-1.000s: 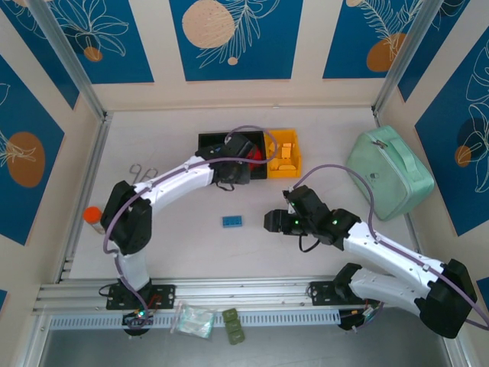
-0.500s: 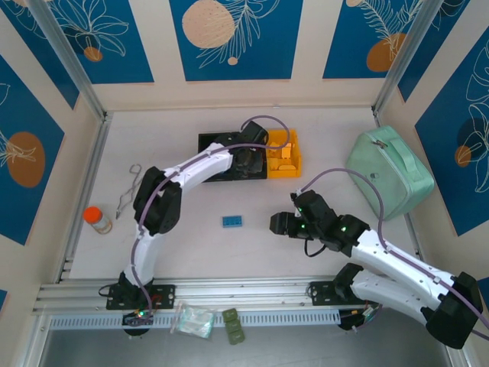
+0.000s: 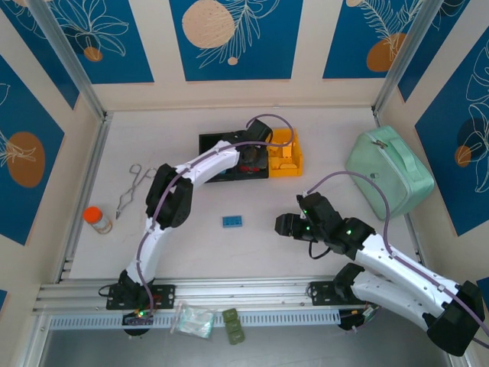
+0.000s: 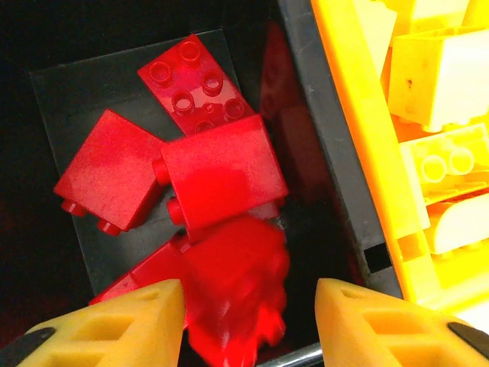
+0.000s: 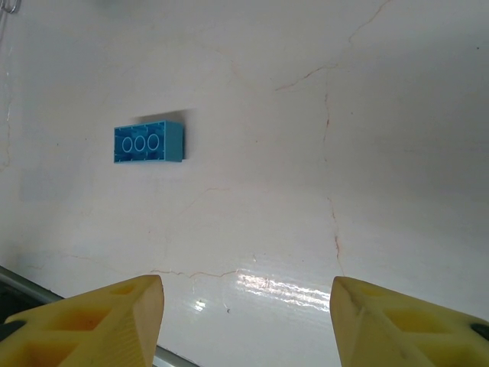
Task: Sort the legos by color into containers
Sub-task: Place the lego in the container, then pick up the lego from the center of the table.
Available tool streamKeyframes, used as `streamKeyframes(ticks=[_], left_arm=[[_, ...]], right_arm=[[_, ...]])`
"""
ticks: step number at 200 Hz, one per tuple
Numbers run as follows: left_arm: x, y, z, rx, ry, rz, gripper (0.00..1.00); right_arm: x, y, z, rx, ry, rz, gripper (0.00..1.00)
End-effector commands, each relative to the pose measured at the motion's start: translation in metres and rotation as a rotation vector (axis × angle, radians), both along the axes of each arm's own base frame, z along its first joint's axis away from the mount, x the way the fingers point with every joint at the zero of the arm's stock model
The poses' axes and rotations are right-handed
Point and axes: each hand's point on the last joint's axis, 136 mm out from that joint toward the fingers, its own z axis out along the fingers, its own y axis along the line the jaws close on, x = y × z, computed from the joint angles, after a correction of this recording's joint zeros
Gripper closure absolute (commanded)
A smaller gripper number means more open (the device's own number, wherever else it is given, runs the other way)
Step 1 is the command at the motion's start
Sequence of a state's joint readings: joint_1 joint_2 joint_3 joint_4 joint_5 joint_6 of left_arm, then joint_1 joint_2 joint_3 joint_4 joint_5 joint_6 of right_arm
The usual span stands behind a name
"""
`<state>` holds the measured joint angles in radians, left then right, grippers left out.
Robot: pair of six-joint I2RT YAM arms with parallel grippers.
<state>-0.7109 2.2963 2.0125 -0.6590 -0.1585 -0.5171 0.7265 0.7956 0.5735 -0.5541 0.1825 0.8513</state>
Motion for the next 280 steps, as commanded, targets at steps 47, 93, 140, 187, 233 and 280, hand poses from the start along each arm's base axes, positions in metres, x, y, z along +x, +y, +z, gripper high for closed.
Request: streamKeyframes(ticks=[47, 93, 140, 187, 233, 280], left_arm=[[-0.008, 0.011, 0.053, -0.073, -0.079, 0.002, 0.49], [-0.045, 0.03, 0.069, -0.127, -0.073, -0.029, 0.46], [-0.087, 0.066, 0.063, -0.124, -0.055, -0.013, 0.43], [-0.132, 0.089, 0.04, -0.146, 0.03, 0.009, 0.4], [-0.172, 0.094, 0.007, -0.129, 0.126, 0.034, 0.33], [-0.2, 0.089, -0.027, -0.099, 0.199, 0.049, 0.11]], right_arm=[[0.002, 0.008, -0.005, 0.015, 0.034, 0.013, 0.41], [0.007, 0.019, -0.003, -0.003, 0.039, 0.048, 0.39], [0.013, 0.037, -0.002, -0.033, 0.046, 0.082, 0.36], [0.016, 0.046, 0.003, -0.053, 0.026, 0.108, 0.28], [0.013, 0.04, 0.001, -0.064, 0.028, 0.099, 0.27], [0.004, 0.031, -0.011, -0.065, 0.05, 0.078, 0.25]])
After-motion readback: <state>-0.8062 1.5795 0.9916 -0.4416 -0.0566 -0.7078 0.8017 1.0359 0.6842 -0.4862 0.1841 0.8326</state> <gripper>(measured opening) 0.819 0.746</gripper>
